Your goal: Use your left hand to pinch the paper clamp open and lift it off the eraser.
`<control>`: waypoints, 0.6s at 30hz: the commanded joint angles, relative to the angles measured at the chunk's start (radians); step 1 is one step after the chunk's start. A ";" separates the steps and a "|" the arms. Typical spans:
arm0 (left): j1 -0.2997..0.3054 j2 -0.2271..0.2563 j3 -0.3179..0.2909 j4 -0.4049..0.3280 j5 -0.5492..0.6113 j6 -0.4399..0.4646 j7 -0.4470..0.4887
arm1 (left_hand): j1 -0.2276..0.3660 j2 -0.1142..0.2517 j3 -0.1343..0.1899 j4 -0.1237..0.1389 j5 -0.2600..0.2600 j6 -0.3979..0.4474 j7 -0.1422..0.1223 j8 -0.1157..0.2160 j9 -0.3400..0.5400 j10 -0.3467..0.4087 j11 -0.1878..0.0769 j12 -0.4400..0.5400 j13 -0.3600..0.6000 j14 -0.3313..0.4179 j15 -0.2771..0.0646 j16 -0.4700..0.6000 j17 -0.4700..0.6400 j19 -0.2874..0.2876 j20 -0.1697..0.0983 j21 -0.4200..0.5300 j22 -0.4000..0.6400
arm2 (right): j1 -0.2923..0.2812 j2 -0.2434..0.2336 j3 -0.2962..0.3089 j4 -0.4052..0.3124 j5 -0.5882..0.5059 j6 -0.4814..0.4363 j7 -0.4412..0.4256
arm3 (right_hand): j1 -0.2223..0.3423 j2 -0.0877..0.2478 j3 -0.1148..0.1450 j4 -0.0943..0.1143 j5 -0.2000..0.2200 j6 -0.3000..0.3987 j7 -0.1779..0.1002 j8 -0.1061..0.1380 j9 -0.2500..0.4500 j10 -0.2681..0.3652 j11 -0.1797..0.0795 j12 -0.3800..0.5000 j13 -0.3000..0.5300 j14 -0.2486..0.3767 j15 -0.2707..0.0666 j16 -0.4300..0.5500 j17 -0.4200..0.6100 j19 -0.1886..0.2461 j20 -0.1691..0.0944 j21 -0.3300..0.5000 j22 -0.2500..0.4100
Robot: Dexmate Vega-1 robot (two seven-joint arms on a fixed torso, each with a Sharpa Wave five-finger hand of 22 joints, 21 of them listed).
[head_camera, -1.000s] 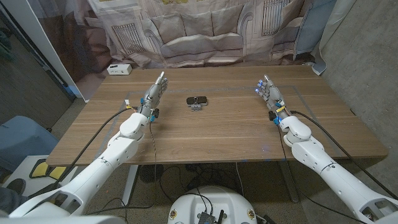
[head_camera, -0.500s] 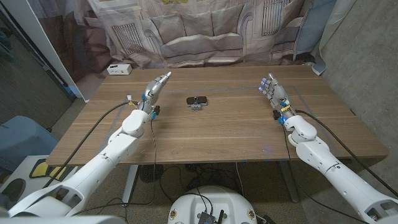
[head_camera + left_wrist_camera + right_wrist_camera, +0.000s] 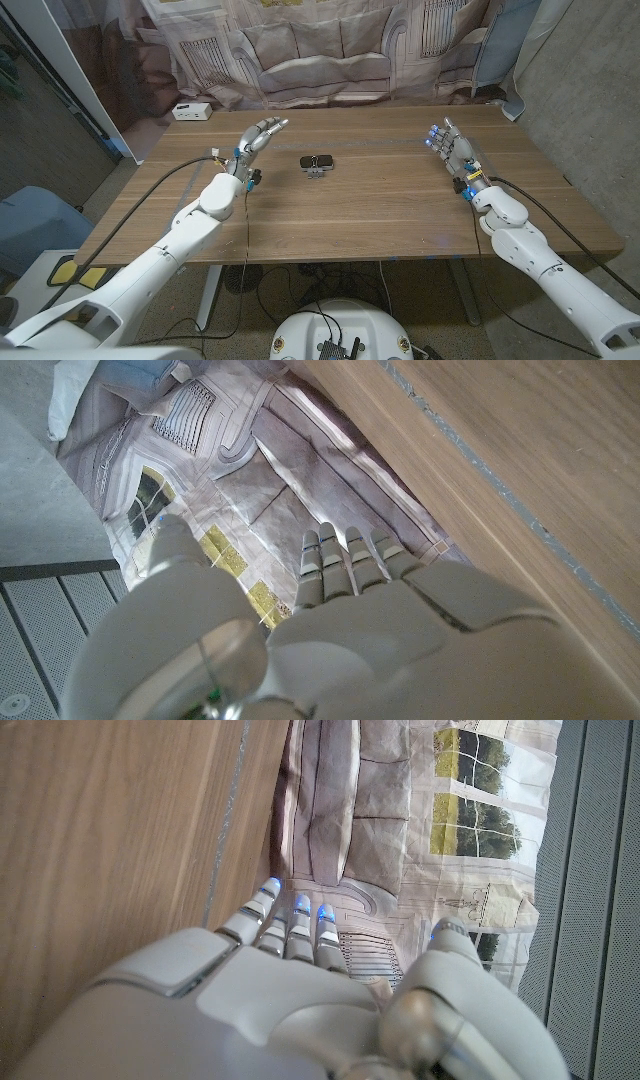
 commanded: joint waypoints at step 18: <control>0.027 0.125 -0.037 -0.178 0.149 0.098 0.020 | 0.104 -0.007 0.034 -0.010 0.010 0.037 -0.030 -0.001 0.005 0.039 -0.046 0.000 0.004 0.008 -0.018 -0.008 0.002 -0.009 0.020 -0.009 0.002 | -0.108 0.024 0.031 -0.145 -0.077 0.070 -0.171 | 0.014 0.002 0.007 -0.005 0.001 0.019 -0.004 0.004 0.002 0.015 -0.003 -0.012 0.007 0.015 0.004 0.007 0.000 0.002 0.010 0.004 0.003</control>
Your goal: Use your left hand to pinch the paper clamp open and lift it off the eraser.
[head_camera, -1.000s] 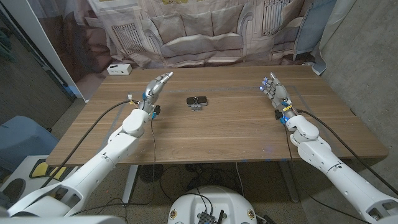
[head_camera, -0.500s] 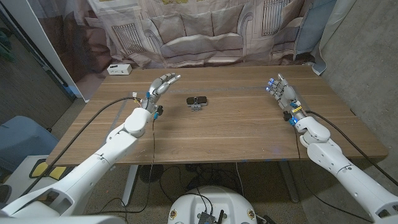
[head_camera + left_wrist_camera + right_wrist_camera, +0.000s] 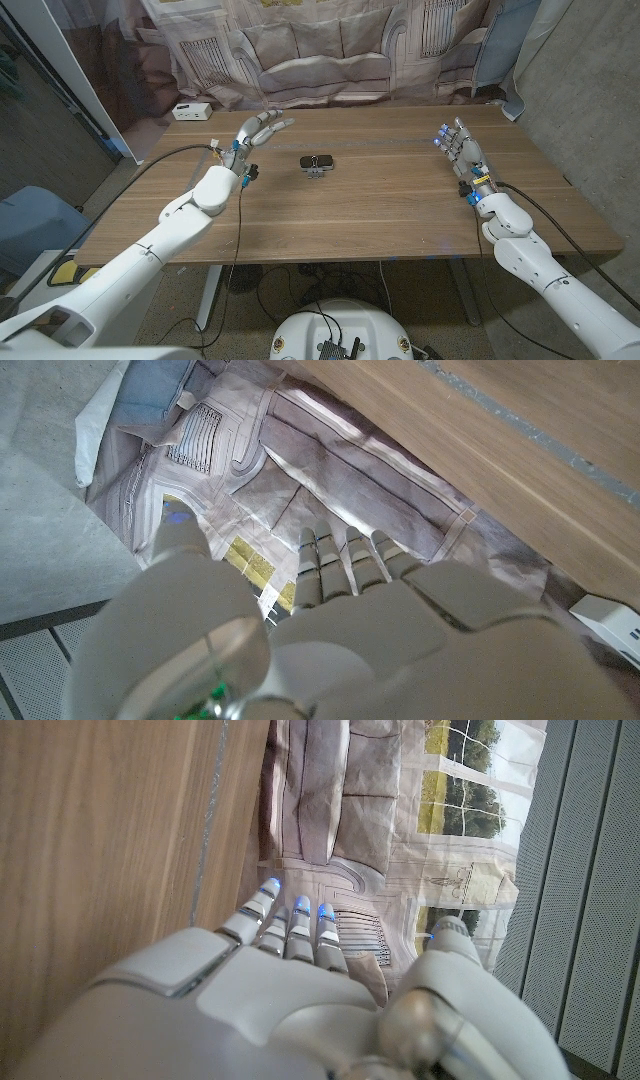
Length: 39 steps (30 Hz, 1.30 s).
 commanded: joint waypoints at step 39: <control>-0.167 0.236 0.092 -0.305 0.323 0.517 -0.247 | 0.091 -0.030 0.021 0.024 0.001 -0.019 0.009 -0.038 0.007 0.001 0.039 -0.022 0.008 -0.037 0.002 -0.015 0.002 -0.038 0.125 -0.014 0.003 | -0.101 0.027 0.006 -0.131 -0.094 0.043 -0.146 | 0.004 -0.005 0.004 -0.007 -0.001 0.024 -0.005 0.003 0.002 0.026 0.000 -0.017 0.004 0.013 0.010 0.009 0.000 0.001 0.019 0.004 0.003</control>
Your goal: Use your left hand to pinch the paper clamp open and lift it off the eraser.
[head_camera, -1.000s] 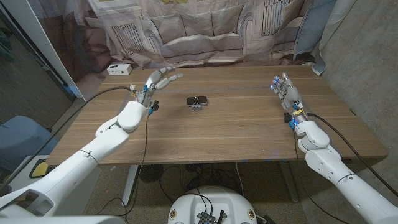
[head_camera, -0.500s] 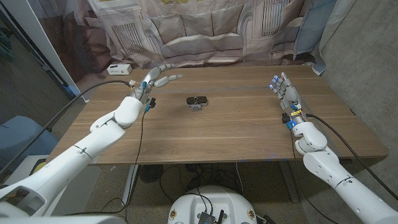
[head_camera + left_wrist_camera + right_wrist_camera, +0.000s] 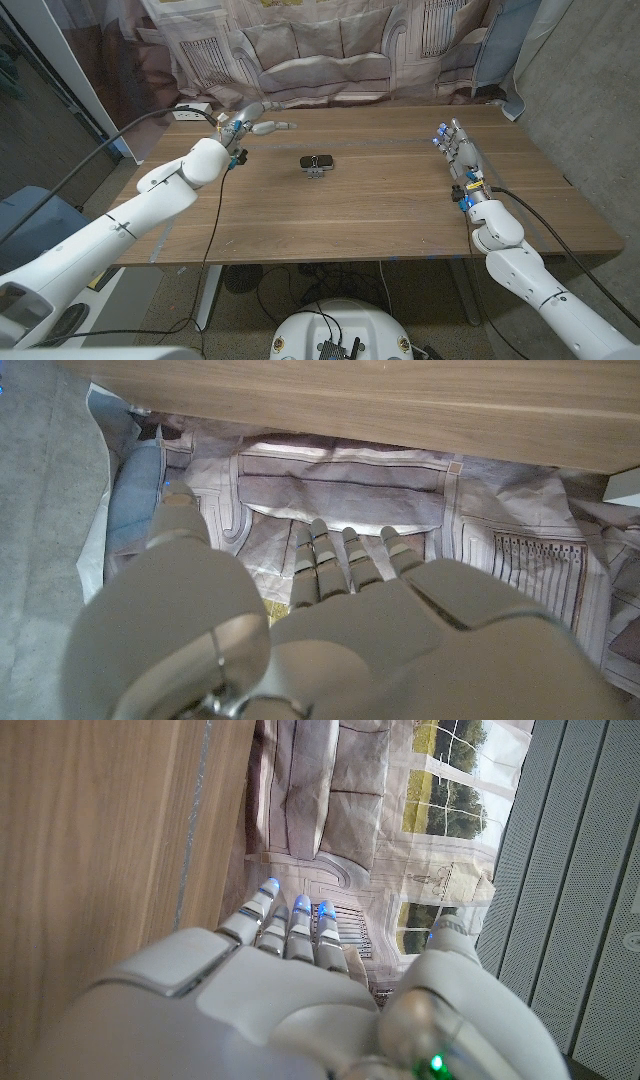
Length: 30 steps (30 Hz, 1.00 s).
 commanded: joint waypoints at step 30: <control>-0.350 0.024 0.258 -0.057 0.310 0.239 -0.490 | 0.027 -0.003 0.008 0.013 0.001 0.070 0.043 0.013 0.003 0.091 0.005 0.016 0.004 0.035 -0.007 0.011 0.001 0.007 -0.010 0.012 0.006 | -0.054 -0.008 0.026 -0.059 -0.023 0.015 -0.033 | 0.000 -0.005 -0.001 -0.005 -0.001 0.013 -0.004 0.001 0.003 0.014 0.000 -0.016 0.005 0.009 0.004 0.005 0.001 -0.001 0.012 0.004 0.003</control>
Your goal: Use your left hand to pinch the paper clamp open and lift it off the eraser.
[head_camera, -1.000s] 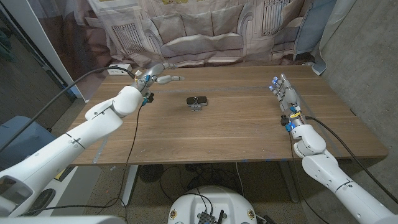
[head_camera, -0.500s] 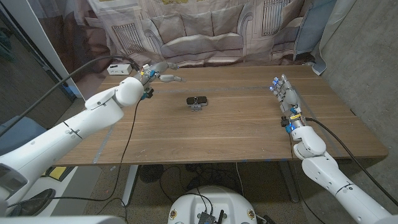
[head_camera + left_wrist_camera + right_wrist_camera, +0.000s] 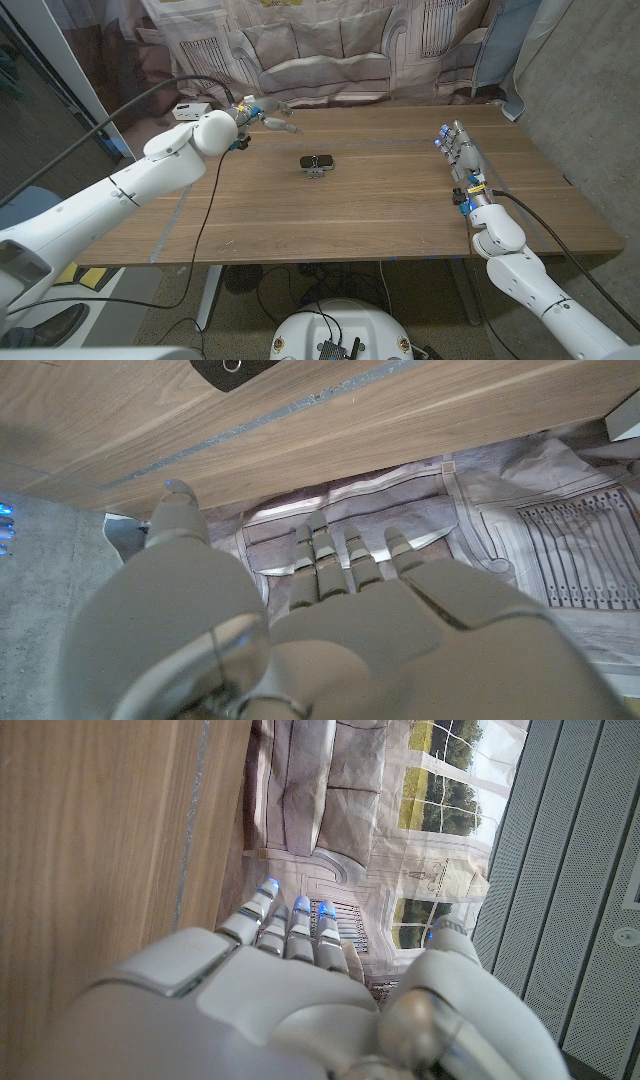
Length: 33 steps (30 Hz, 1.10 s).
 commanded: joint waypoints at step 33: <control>-0.246 -0.096 0.184 0.122 0.313 -0.082 -0.455 | 0.138 -0.014 0.029 -0.011 0.026 -0.058 -0.020 -0.019 0.004 -0.025 -0.033 -0.028 0.007 -0.038 -0.029 -0.010 0.000 -0.057 -0.044 -0.010 0.005 | -0.027 0.002 0.012 -0.039 -0.024 -0.002 -0.030 | 0.002 -0.003 0.001 -0.011 0.000 0.004 -0.003 -0.005 0.003 0.011 -0.006 -0.020 0.006 0.006 0.001 0.002 0.000 -0.001 0.012 0.003 0.003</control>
